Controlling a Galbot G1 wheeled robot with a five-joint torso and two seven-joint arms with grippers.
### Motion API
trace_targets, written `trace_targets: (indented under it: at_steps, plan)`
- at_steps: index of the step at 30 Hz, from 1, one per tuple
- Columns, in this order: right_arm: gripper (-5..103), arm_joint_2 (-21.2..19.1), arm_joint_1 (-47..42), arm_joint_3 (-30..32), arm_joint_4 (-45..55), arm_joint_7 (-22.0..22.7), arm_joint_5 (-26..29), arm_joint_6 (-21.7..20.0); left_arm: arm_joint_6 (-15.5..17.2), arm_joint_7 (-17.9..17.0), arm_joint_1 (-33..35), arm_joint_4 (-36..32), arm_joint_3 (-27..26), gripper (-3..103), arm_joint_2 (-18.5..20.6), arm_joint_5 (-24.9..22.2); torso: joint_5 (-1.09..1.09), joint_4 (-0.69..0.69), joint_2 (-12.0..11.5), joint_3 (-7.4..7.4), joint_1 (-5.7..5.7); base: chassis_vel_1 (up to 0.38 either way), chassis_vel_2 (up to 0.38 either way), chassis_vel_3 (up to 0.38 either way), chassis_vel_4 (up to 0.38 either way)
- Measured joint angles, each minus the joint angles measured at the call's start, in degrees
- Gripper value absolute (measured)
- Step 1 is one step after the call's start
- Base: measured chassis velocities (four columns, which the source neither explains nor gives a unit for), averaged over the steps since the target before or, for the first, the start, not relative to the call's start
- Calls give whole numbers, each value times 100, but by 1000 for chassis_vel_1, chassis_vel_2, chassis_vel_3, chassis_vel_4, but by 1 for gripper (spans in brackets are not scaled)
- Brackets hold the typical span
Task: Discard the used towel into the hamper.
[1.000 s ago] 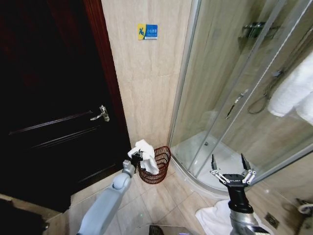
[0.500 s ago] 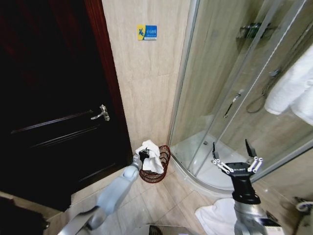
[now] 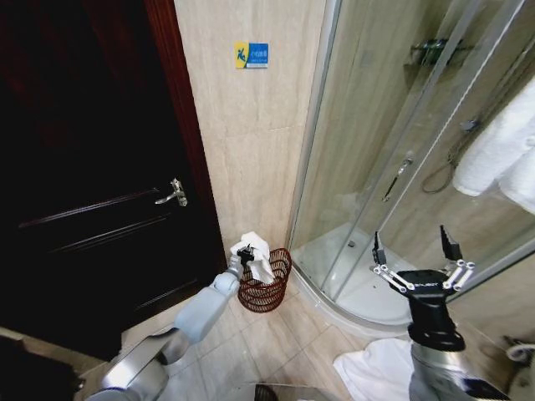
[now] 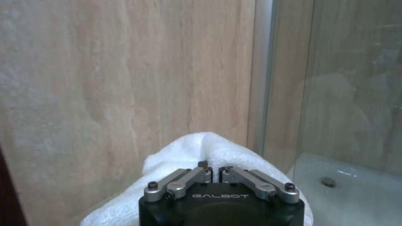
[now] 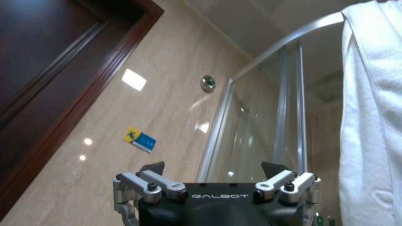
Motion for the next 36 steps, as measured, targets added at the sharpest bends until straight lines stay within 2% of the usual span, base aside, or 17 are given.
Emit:
trace_targets:
  at_steps: [15, 19, 24, 30, 32, 36]
  plan:
    - [100, 0, 46, -69, 36, -167, 1, 59, -7, 11, -40, 208, 80, 4, -89, 66, 0, 2, -3, 3, 11, -121, 128, 133, -119]
    - [100, 0, 21, -82, 46, -193, 1, 84, -142, 123, 49, 446, 159, 4, -122, 277, -3, -4, -2, 1, 4, -62, 44, 0, 0]
    - [100, 0, 2, -68, 50, -197, 9, 104, -184, 176, 91, 596, 196, 4, -122, 392, 0, 1, 0, -1, -3, 51, -1, -35, 20]
    - [100, 0, -29, -53, 2, -213, 41, 170, -421, 222, 35, 1042, 159, 4, -241, 626, 0, 0, 1, -1, -1, 19, -6, -6, 26]
    - [100, 0, -35, -50, -9, -216, 54, 179, -613, 261, 8, 1275, 106, 4, -317, 872, -1, -1, 0, 0, 2, -25, -1, 13, -15]
    - [100, 0, -36, -51, -20, -224, 56, 182, -780, 371, 12, 1567, 35, 4, -392, 1211, 0, 0, 0, 0, 3, -25, -1, 10, -12]
